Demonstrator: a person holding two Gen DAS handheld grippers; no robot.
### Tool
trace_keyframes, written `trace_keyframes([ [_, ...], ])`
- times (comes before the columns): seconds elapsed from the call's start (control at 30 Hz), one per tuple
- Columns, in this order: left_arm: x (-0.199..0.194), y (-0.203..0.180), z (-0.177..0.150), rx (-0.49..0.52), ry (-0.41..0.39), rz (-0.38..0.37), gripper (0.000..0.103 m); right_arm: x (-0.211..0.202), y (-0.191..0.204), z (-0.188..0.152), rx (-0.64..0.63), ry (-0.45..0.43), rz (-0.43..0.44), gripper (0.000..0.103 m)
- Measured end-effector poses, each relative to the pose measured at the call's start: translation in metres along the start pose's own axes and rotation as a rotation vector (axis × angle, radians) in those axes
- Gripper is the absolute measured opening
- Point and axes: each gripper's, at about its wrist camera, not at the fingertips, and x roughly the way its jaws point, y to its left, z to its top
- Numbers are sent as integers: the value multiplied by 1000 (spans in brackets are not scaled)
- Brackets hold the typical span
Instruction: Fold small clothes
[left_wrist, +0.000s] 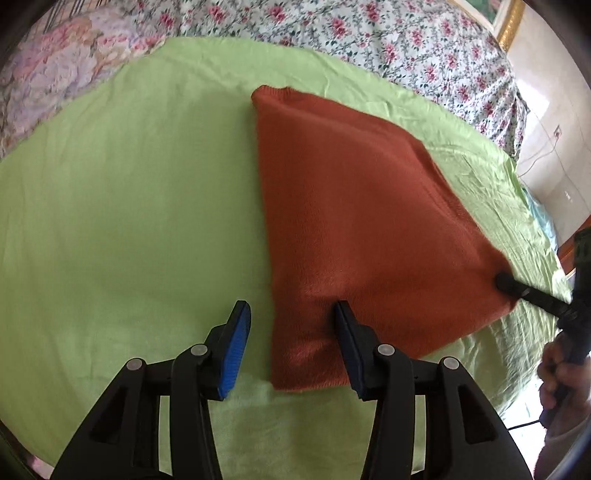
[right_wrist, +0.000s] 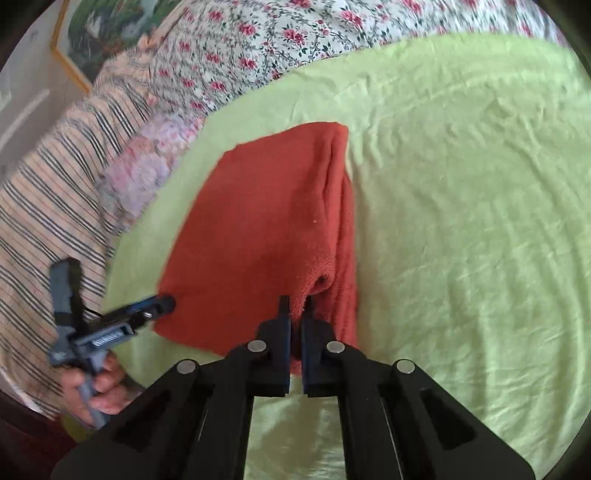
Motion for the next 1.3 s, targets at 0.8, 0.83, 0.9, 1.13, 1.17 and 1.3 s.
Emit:
trace_keyframes([
  [0.8, -5, 6, -14, 13, 1, 36, 51, -20, -4, -5, 18, -71, -56, 7],
  [0.83, -4, 6, -12, 11, 4, 39, 51, -21, -1, 0, 11, -86, -44, 7],
  [0.9, -2, 6, -10, 8, 9, 44, 51, -13, 9, 10, -26, -82, -12, 7],
  [1.13, -1, 11, -8, 5, 12, 25, 52, 49, -10, 9, 0, 39, -64, 2],
  [1.17, -1, 11, -8, 7, 11, 29, 52, 46, -10, 8, 3, 30, -62, 1],
  [1.3, -7, 5, -8, 17, 9, 43, 50, 24, -3, 4, -14, 2, -70, 6],
])
